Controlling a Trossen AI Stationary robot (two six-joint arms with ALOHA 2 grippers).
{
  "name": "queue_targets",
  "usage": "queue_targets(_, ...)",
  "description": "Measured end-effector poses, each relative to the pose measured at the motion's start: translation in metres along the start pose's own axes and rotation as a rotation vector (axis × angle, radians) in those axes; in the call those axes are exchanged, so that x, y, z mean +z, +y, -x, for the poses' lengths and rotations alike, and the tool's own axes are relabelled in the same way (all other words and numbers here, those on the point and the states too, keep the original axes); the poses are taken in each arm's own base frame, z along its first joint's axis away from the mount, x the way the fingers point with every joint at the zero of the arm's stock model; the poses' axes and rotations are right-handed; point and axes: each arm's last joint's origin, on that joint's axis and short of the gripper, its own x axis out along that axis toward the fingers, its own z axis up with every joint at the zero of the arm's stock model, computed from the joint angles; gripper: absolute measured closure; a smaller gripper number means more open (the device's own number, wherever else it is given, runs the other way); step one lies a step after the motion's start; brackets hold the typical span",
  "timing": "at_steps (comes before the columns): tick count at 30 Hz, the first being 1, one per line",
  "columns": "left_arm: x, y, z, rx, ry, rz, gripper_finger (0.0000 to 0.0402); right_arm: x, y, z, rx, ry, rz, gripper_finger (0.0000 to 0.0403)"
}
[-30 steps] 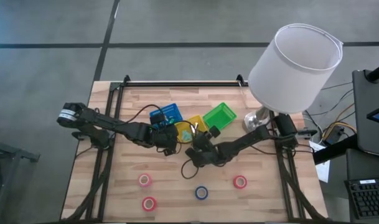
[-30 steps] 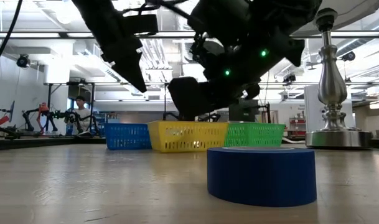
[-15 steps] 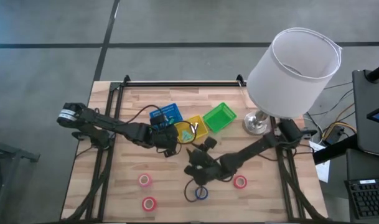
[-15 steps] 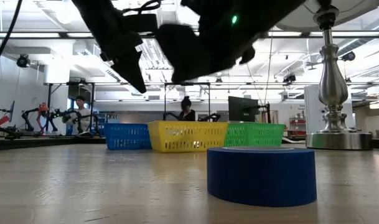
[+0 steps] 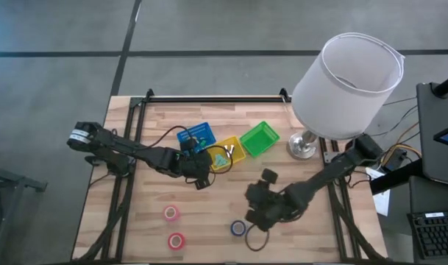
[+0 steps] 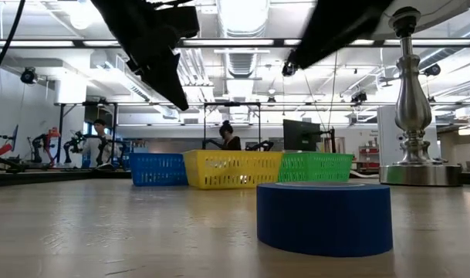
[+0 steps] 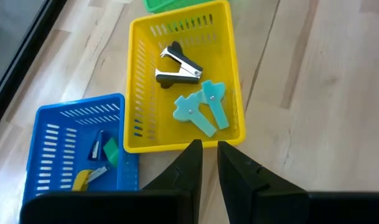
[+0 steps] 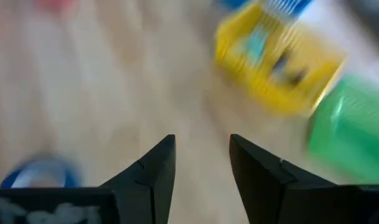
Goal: Pick and place Stapler, Stapler remover, tape
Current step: Put the right red tape into the green bin
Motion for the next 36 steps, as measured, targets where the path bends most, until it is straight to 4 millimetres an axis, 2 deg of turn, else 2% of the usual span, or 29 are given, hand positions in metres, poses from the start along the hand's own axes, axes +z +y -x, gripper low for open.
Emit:
queue_targets(4,0.0,0.0,0.0,-0.002,-0.004,-0.016,0.0348,-0.014,-0.003,0.018,0.169,0.202,-0.086,0.0264)
queue_targets(8,0.0,0.0,-0.001,-0.002,-0.005,-0.017,0.0348,-0.036,0.004,0.023,0.298,0.432,-0.137,0.0266)
queue_targets(14,-0.008,-0.002,-0.009,-0.007,-0.02,-0.012,0.0348,-0.071,0.007,0.019,0.258,0.637,-0.186,0.0257)
queue_targets(18,-0.012,-0.001,-0.011,-0.003,-0.009,-0.025,0.0348,-0.084,-0.001,0.014,0.164,0.68,-0.207,0.0251)
queue_targets(25,-0.008,-0.003,-0.011,-0.017,-0.049,-0.074,0.0348,-0.105,-0.015,0.002,0.032,0.734,-0.278,0.0246)
queue_targets(31,-0.003,-0.003,-0.012,-0.062,-0.077,-0.078,0.0343,-0.109,-0.017,0.0,0.007,0.738,-0.302,0.0253)
queue_targets(36,-0.001,0.001,-0.014,-0.055,-0.086,-0.119,0.0316,-0.115,-0.02,-0.006,-0.001,0.714,-0.304,0.0254)
